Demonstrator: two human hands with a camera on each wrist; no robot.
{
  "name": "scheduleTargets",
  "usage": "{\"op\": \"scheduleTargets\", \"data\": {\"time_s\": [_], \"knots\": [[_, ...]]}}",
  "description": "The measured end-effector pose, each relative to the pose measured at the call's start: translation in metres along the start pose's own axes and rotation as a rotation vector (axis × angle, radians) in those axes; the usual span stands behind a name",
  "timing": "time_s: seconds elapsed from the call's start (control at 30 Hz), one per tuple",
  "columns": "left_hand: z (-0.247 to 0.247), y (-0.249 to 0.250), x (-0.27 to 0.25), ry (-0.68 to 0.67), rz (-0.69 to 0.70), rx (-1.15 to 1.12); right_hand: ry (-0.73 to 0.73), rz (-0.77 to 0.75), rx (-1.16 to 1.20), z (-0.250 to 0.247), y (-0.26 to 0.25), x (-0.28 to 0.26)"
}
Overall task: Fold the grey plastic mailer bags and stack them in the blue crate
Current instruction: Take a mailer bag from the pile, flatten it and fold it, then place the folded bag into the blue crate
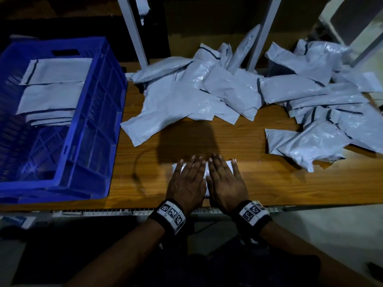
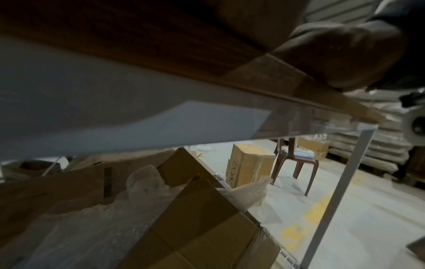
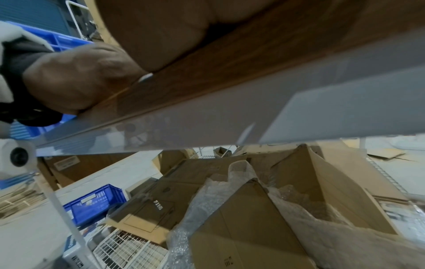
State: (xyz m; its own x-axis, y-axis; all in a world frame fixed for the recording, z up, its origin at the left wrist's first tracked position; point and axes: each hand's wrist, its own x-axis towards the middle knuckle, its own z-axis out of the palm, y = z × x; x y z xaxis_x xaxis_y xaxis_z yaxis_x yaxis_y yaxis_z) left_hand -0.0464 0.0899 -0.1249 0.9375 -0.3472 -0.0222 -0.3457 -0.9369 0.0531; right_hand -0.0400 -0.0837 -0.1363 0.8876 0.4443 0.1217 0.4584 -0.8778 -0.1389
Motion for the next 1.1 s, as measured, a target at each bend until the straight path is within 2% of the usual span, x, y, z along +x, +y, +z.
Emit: {"op": "scheduleTargets", "data": {"time_s": [0.2,0.37,0.47,0.53,0.63,0.77,0.83,0.93,1.03,1.1], "knots": [[-0.002,0.004,0.001,-0.062,-0.029,0.011,-0.097,0.044,-0.001,-0.003,-0.002,0.003],[-0.011,0.004,-0.001,-0.086,-0.037,-0.006,-0.119,0.060,0.033,-0.007,0.001,0.003],[-0.020,0.002,-0.003,-0.097,-0.039,-0.072,-0.064,0.079,0.073,-0.012,0.001,-0.001],[-0.031,-0.003,-0.003,-0.088,-0.096,-0.238,0.033,0.133,0.147,-0.016,0.005,-0.003],[-0.044,-0.012,-0.004,-0.040,-0.210,-0.413,0.195,0.304,0.232,-0.027,0.016,-0.013],[-0.062,-0.022,-0.002,-0.161,-0.440,-0.666,0.273,0.452,0.373,-0.037,0.022,-0.030],[-0.067,-0.025,-0.002,-0.141,-0.488,-0.796,0.271,0.484,0.455,-0.039,0.022,-0.037],[-0.075,-0.019,-0.009,0.053,-0.614,-1.155,0.268,0.511,0.763,-0.048,0.014,-0.047],[-0.087,0.000,-0.021,0.243,-0.754,-1.641,0.093,0.613,1.225,-0.074,-0.004,-0.051],[-0.095,0.013,-0.027,0.307,-0.762,-1.794,-0.019,0.626,1.470,-0.087,-0.015,-0.050]]}}
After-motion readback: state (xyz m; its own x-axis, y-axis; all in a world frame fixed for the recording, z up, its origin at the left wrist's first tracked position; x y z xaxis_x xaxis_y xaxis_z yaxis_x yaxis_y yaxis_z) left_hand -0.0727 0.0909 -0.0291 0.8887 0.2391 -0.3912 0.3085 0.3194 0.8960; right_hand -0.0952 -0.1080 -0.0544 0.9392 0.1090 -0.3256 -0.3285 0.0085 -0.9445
